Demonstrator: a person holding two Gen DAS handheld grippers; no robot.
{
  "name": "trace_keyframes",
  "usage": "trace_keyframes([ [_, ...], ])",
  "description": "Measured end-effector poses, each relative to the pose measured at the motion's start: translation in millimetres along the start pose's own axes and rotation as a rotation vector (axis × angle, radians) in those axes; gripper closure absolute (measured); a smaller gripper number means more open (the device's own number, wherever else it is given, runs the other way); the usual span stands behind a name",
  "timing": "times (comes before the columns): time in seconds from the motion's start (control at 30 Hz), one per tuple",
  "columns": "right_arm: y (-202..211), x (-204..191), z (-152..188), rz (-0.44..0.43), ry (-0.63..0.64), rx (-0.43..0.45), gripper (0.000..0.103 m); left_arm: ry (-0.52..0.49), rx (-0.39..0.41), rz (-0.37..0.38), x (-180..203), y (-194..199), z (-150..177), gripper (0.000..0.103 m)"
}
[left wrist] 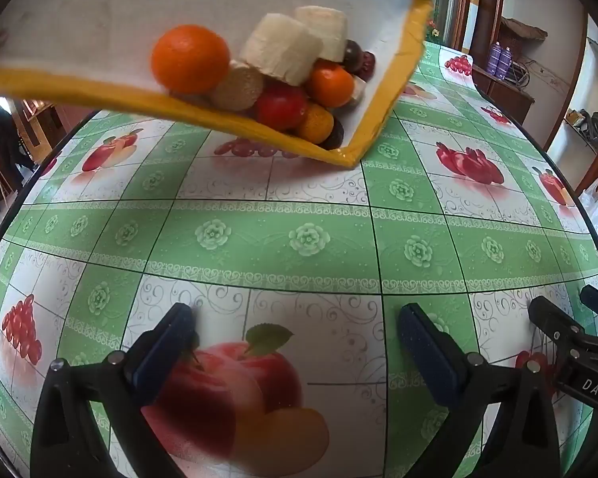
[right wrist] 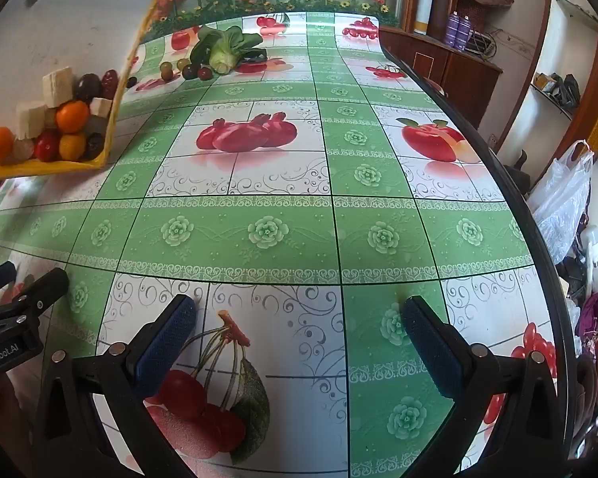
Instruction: Organize fruits
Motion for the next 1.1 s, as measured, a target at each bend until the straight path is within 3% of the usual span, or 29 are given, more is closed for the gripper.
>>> trace_keyframes([
  [1.1, -0.7, -0.1, 0.0, 0.002, 0.001, 0.002, 0.000, 0.001, 0.000, 0.001, 4.7, 1.7, 1.6, 0.000],
])
Point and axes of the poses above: each gripper's, at about its wrist camera, not at the fingertips, and y roughly against the way its jaws point, x to its right, z to its underside, the point moved 9 cm from there along -y, roughly the way its jaws point
